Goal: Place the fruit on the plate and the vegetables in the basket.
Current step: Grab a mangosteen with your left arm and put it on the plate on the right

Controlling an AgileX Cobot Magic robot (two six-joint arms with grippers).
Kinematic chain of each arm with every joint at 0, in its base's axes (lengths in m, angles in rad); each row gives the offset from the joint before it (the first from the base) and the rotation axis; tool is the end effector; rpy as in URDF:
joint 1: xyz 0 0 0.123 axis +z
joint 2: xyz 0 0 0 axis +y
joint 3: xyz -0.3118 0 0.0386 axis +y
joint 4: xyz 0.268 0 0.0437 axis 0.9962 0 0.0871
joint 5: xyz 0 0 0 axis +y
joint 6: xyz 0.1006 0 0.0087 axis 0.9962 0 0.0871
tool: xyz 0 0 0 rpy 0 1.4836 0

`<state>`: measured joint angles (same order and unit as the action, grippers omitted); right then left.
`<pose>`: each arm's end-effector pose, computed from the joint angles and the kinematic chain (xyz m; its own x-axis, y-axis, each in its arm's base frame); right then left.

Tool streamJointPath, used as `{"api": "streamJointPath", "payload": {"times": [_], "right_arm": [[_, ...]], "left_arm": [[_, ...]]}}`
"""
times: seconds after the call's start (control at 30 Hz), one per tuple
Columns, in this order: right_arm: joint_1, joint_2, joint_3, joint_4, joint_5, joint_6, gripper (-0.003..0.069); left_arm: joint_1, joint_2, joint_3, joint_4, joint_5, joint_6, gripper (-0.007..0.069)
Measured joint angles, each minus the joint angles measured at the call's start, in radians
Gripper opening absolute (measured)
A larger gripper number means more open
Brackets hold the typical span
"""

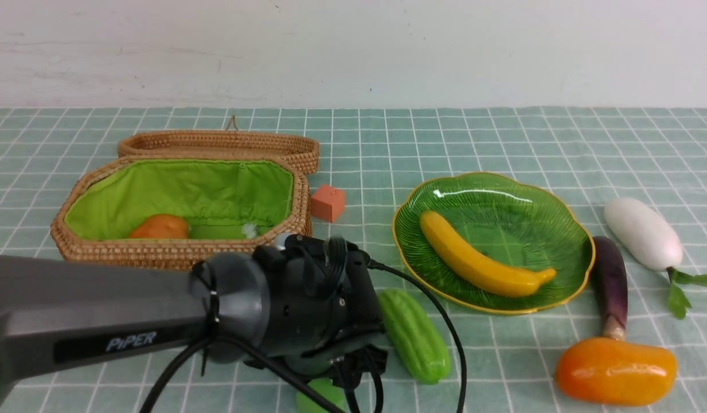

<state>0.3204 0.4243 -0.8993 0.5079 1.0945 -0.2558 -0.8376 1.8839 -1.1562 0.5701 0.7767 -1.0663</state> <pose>0.0157 0.0512 0.4062 -0.4304 -0.1485 -0.8903 -0.6513 0.7340 0.1925 0.2854 -0.2597 0.1713 -0.8962 0.1718 -0.4091 0.1176 0.9810 0.1544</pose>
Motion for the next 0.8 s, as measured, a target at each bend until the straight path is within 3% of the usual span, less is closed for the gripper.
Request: {"api": "streamJointPath", "payload": {"times": [0.23,0.5,0.67,0.73,0.8], "right_arm": [[0.000,0.000,0.000,0.001,0.001,-0.001,0.0213],[0.000,0.000,0.000,-0.041,-0.028,-0.004,0.0213],[0.000,0.000,0.000,-0.086,-0.062,0.005,0.0215],[0.000,0.000,0.000,-0.166,-0.079,0.056,0.0215],[0.000,0.000,0.000,-0.227,-0.091,0.107,0.0216]], "left_arm": [[0.000,0.000,0.000,-0.010,-0.010,0.005,0.0561],[-0.023,-0.083,-0.030,-0.058,0.029,0.102,0.0561],[-0.046,-0.178,-0.149,-0.116,0.020,0.258,0.0561],[-0.044,-0.172,-0.251,-0.214,-0.028,0.432,0.0561],[-0.040,-0.147,-0.306,-0.272,-0.054,0.528,0.0561]]}}
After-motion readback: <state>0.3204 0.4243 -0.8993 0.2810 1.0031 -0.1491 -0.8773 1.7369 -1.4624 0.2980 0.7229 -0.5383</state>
